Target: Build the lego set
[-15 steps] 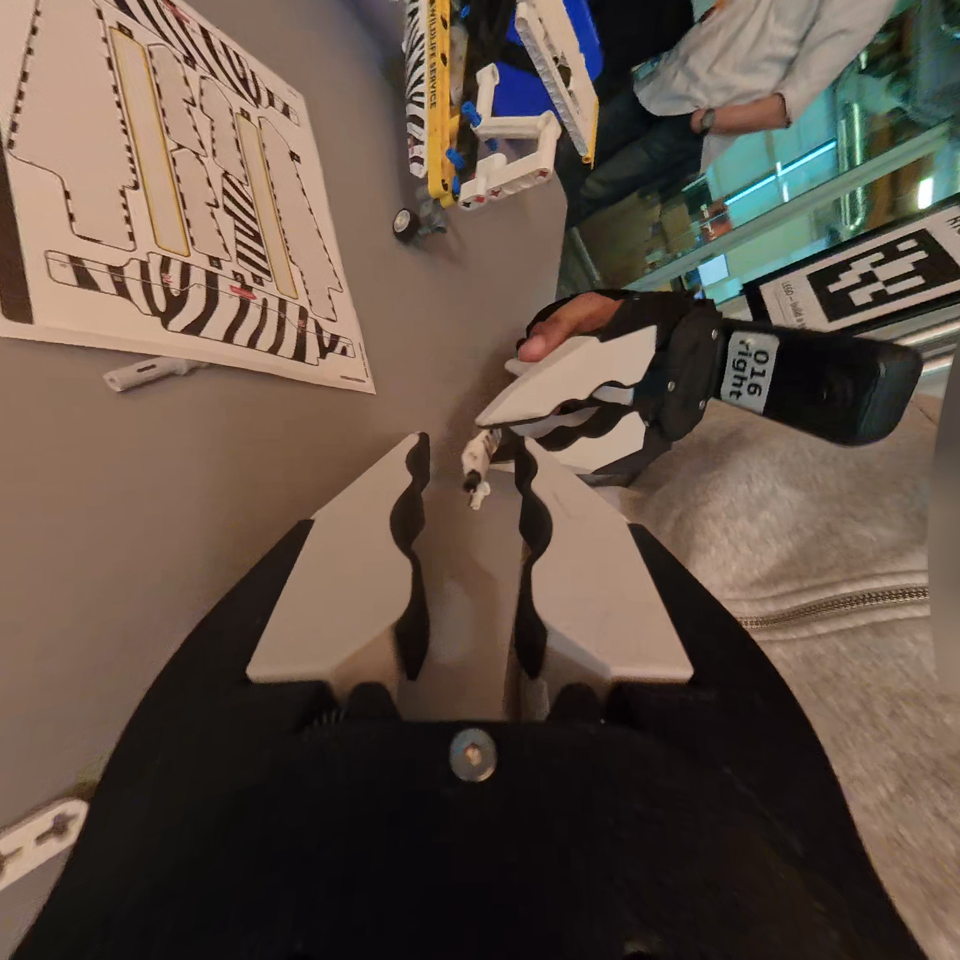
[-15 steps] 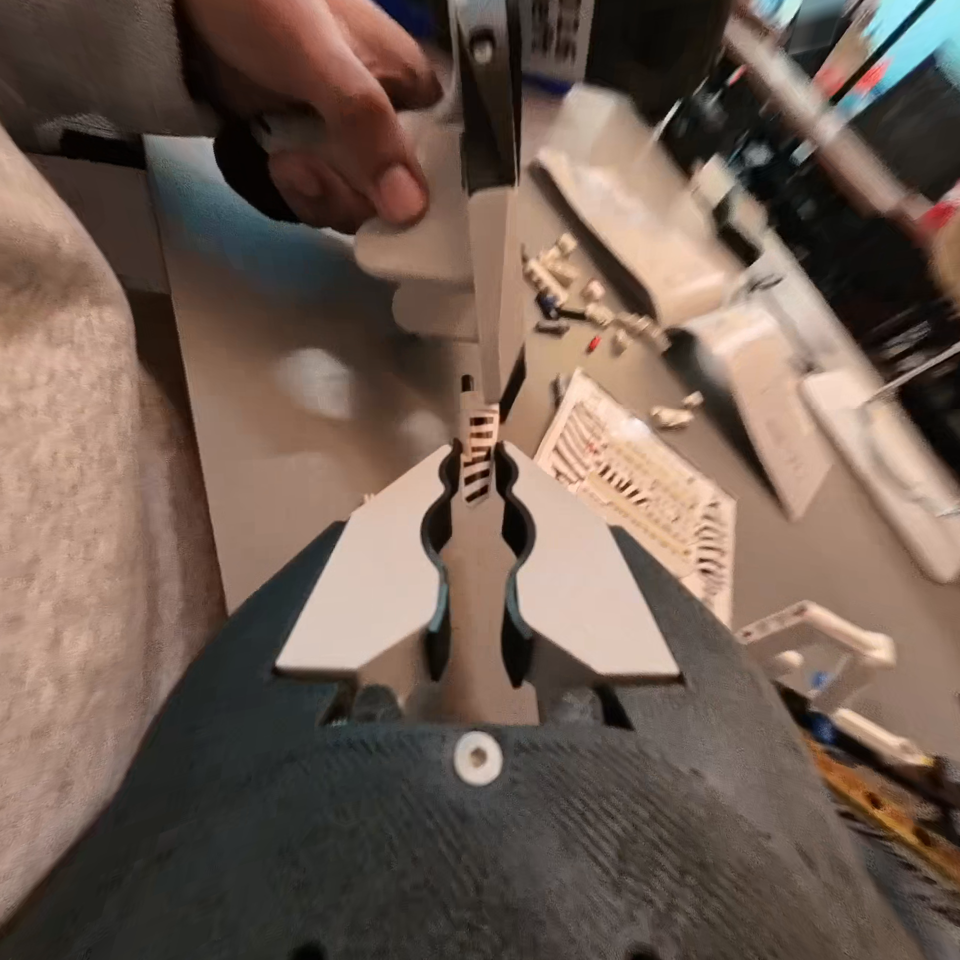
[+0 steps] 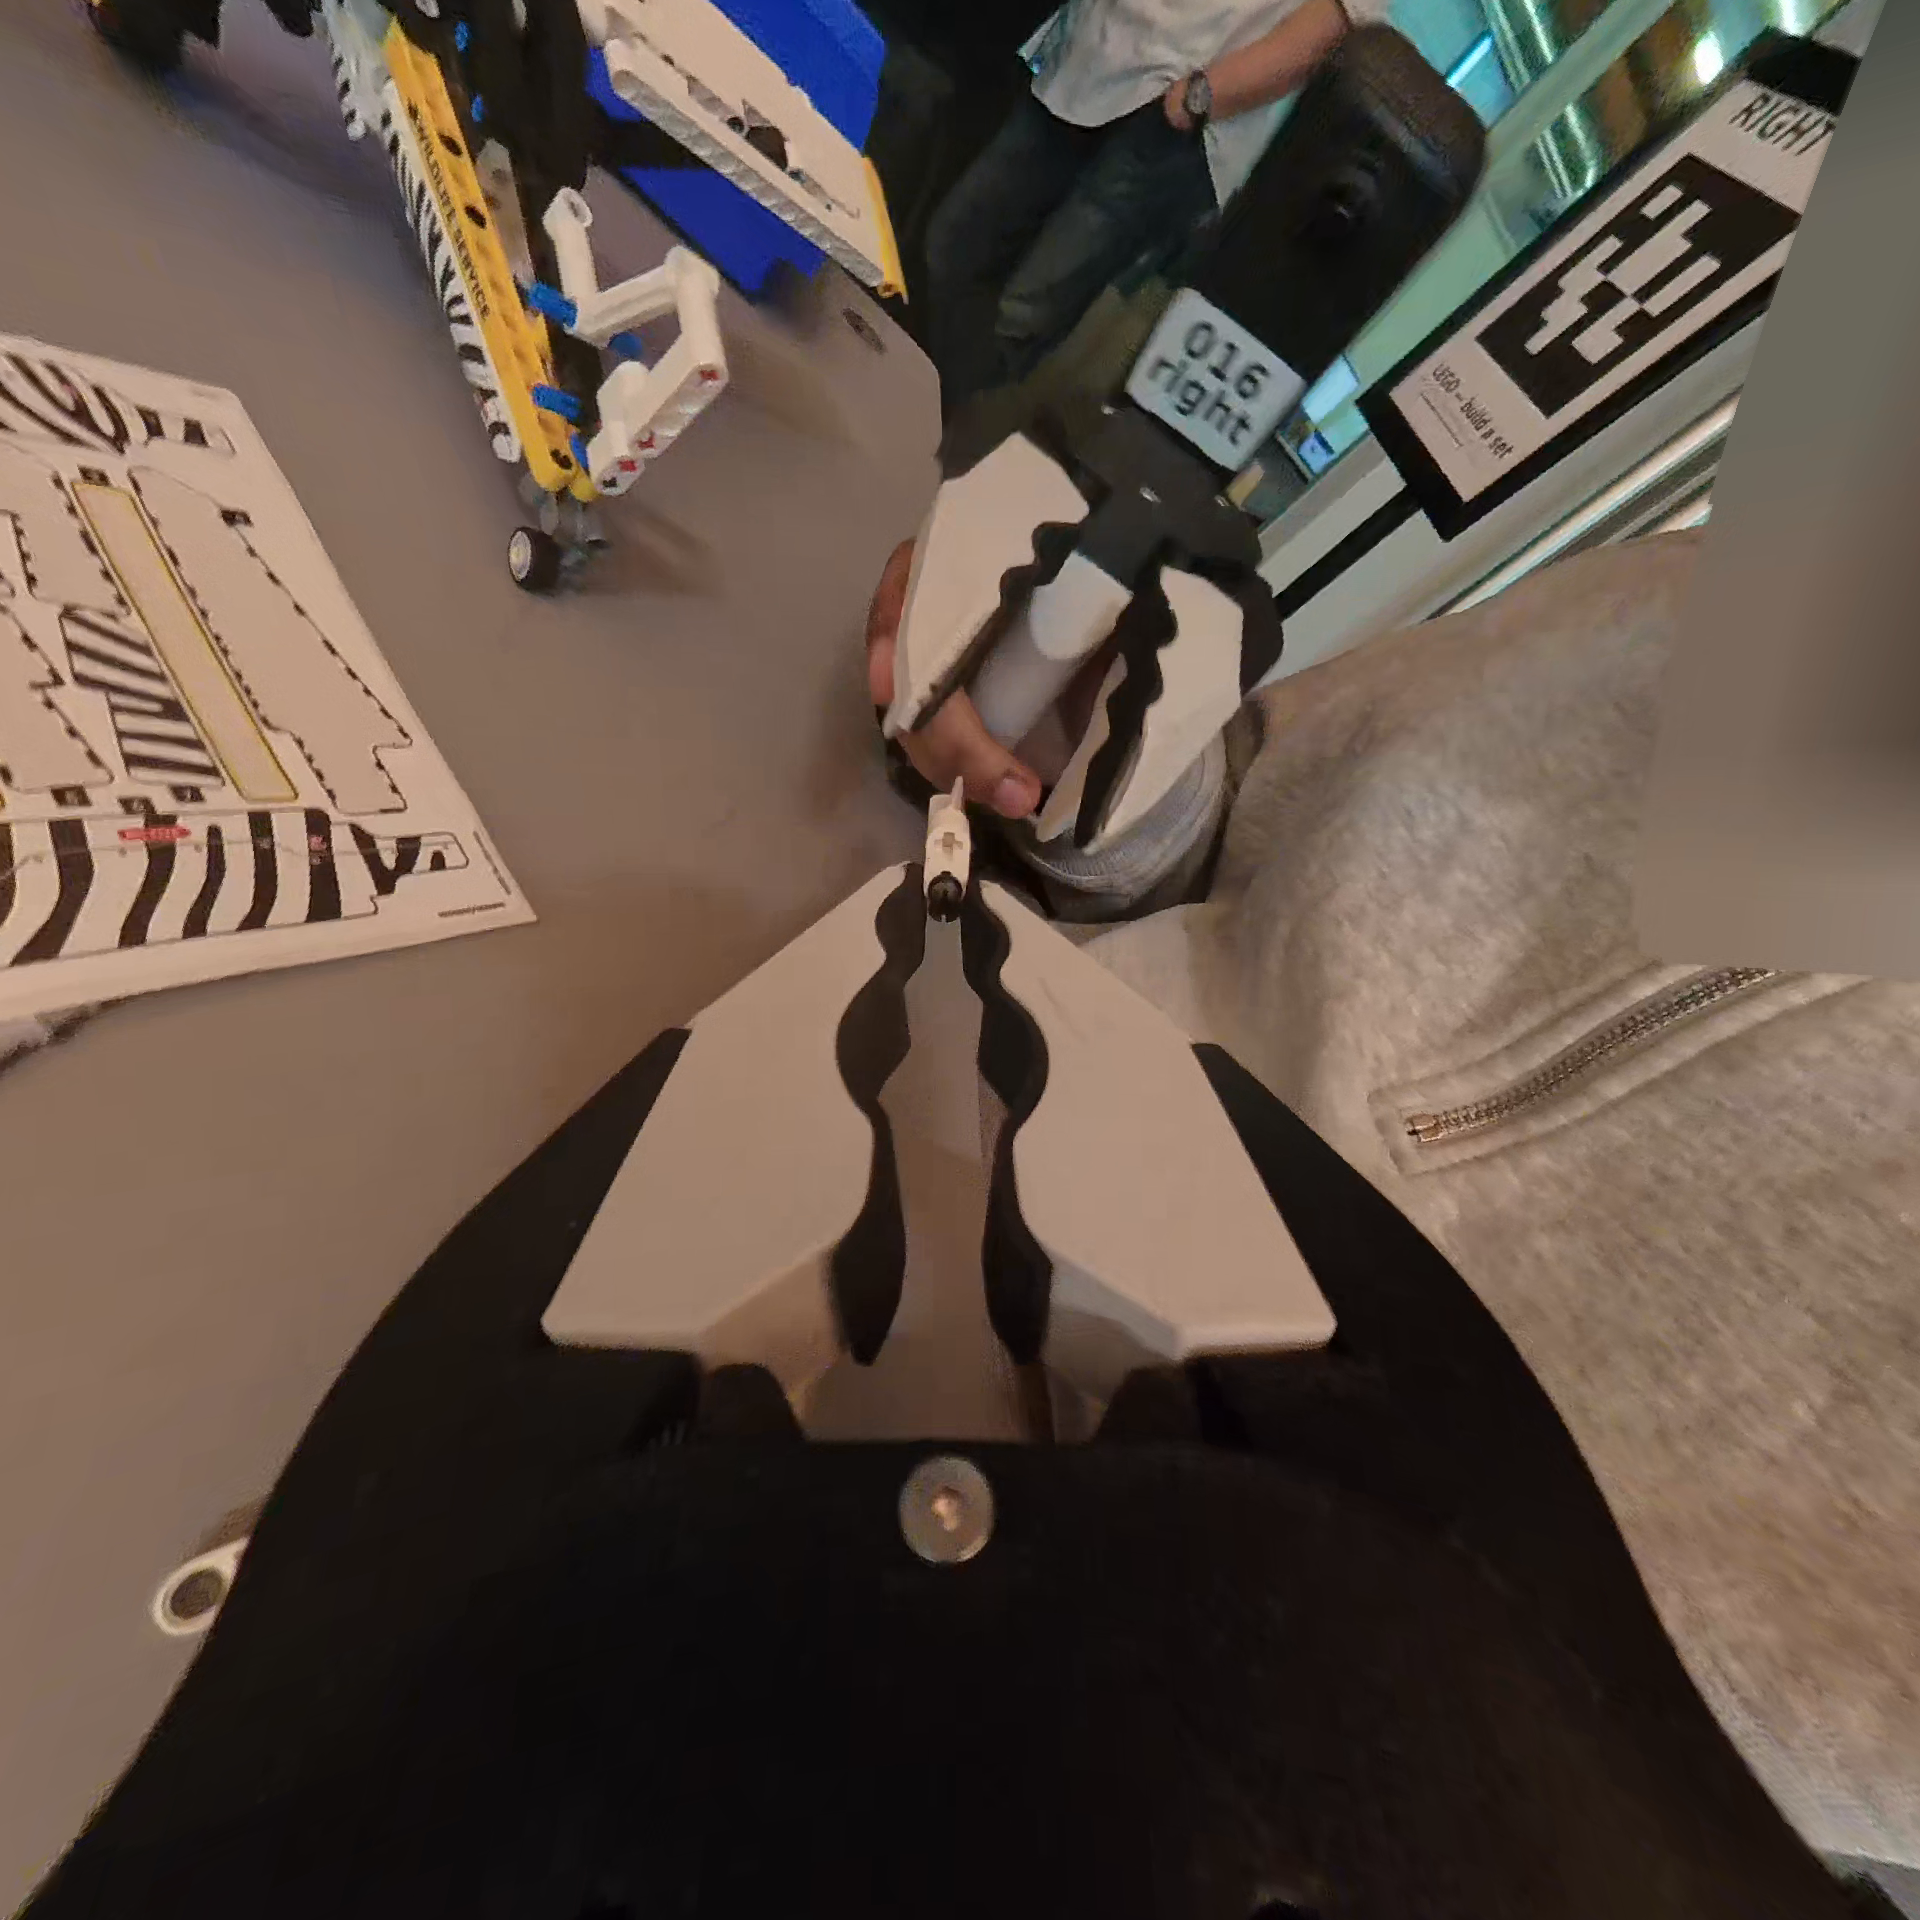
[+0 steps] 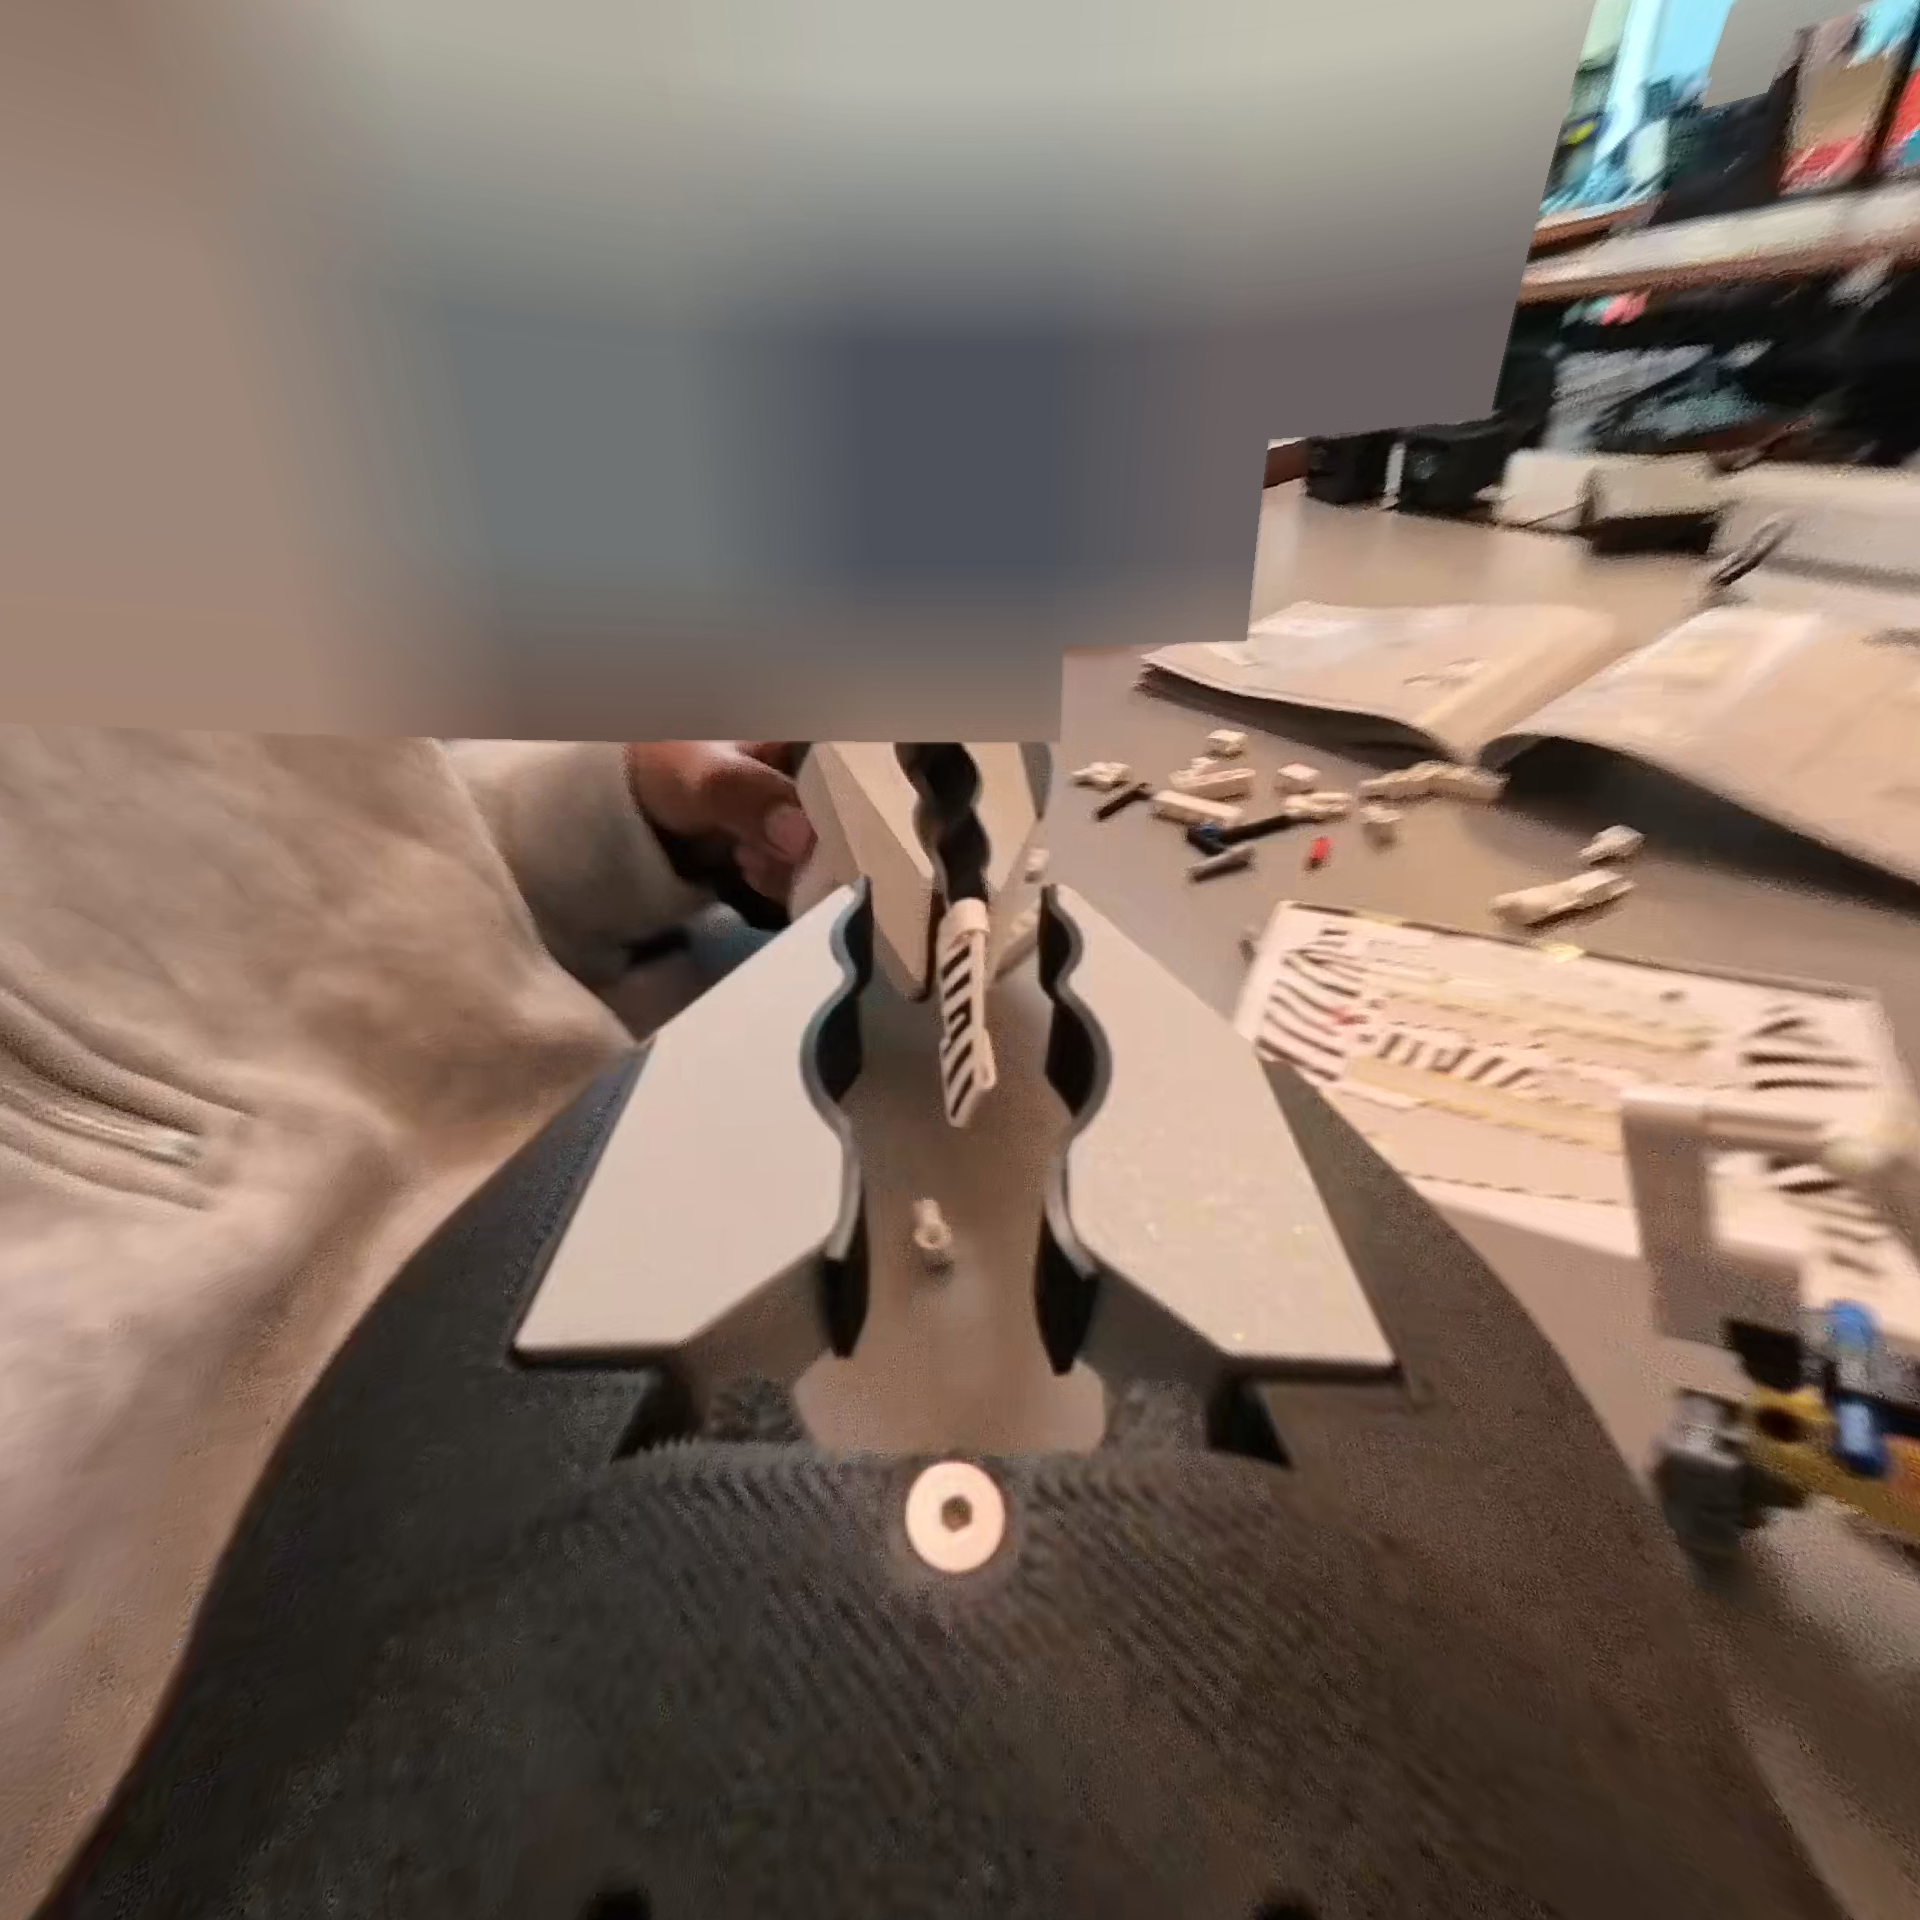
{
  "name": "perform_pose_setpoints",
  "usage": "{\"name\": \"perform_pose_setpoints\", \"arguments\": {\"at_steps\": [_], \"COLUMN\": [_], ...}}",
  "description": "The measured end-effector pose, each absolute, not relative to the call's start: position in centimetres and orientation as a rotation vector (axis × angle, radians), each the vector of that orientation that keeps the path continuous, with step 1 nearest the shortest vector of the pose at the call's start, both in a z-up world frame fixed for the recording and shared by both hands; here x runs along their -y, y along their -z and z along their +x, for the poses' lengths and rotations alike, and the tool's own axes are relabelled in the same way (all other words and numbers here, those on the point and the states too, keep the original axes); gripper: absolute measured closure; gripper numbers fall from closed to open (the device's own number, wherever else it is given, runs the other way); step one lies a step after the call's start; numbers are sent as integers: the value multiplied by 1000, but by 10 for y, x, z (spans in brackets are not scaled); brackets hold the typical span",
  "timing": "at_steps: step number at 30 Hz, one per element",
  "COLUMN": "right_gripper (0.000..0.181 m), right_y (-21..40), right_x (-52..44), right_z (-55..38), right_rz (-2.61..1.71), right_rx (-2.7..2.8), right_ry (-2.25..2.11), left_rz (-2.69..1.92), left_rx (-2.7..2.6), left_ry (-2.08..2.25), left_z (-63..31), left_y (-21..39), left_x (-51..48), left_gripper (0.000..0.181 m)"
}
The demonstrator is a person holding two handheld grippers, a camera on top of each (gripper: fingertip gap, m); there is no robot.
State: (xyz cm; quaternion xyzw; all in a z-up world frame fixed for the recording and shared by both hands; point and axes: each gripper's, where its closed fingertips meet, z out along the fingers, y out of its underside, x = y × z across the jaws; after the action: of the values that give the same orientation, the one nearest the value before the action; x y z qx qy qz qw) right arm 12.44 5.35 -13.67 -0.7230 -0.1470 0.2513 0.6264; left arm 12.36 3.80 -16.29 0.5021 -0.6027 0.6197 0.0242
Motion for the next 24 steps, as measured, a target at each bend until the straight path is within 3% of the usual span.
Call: {"name": "perform_pose_setpoints", "arguments": {"at_steps": [4, 12, 24], "right_gripper": [162, 177, 178], "right_y": [132, 135, 133], "right_x": [-49, -47, -45], "right_z": [127, 123, 124], "right_rz": [-1637, -1657, -1642], "right_rx": [234, 249, 267], "right_ry": [-802, -819, -823], "left_rz": [1496, 1462, 1437], "left_rx": [1869, 1926, 1857], "left_ry": [-1993, -2027, -2083], "left_z": [125, 125, 125], "left_y": [154, 150, 145], "left_x": [-34, -29, -29], "left_gripper": [176, 177, 177]}}
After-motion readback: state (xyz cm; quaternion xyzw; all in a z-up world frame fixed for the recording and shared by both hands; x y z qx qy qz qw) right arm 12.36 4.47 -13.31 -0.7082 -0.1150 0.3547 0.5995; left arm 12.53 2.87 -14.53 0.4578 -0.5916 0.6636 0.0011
